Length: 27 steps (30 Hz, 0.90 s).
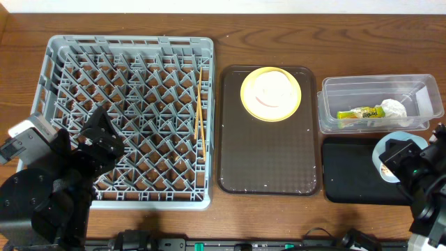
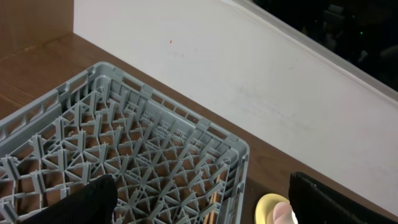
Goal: Sort waste into correct bins and load items into the dishwasher rack
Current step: 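Tip the bowl over the black tray to pour out the rice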
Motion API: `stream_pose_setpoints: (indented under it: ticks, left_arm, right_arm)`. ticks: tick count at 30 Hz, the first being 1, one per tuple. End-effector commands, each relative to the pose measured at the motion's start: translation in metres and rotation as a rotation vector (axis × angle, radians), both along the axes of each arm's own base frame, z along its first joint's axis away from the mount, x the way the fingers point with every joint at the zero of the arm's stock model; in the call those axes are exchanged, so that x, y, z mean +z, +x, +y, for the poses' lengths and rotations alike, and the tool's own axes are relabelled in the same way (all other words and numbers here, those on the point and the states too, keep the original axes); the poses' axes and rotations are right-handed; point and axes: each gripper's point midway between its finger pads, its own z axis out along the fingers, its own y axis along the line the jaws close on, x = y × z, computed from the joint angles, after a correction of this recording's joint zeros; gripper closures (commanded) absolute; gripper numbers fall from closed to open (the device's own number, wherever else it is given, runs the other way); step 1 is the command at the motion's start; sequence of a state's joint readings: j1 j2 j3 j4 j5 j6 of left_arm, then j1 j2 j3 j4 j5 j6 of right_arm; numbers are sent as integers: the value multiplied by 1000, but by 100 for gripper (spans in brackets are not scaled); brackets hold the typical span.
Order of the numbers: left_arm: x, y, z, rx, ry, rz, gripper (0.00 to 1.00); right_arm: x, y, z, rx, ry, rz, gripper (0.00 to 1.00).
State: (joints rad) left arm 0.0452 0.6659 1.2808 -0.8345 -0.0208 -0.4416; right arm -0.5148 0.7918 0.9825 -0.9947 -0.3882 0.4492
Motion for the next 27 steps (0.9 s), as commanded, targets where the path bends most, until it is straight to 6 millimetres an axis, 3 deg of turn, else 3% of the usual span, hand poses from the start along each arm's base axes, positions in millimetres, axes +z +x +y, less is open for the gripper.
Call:
stream_pose_setpoints:
  ticks: [1, 13, 22, 27]
  left_arm:
    - [5, -2, -1, -5, 3, -14, 11]
    - [5, -2, -1, -5, 3, -14, 10]
    - [5, -2, -1, -5, 3, -14, 11]
    - [5, -2, -1, -5, 3, -14, 11]
  right_arm:
    - [7, 4, -3, 19, 35, -32, 99]
    - [-10, 13, -38, -22, 246, -42, 99]
    - [-25, 17, -49, 41, 479, -142, 99]
    - [-46, 11, -51, 39, 575, -172, 99]
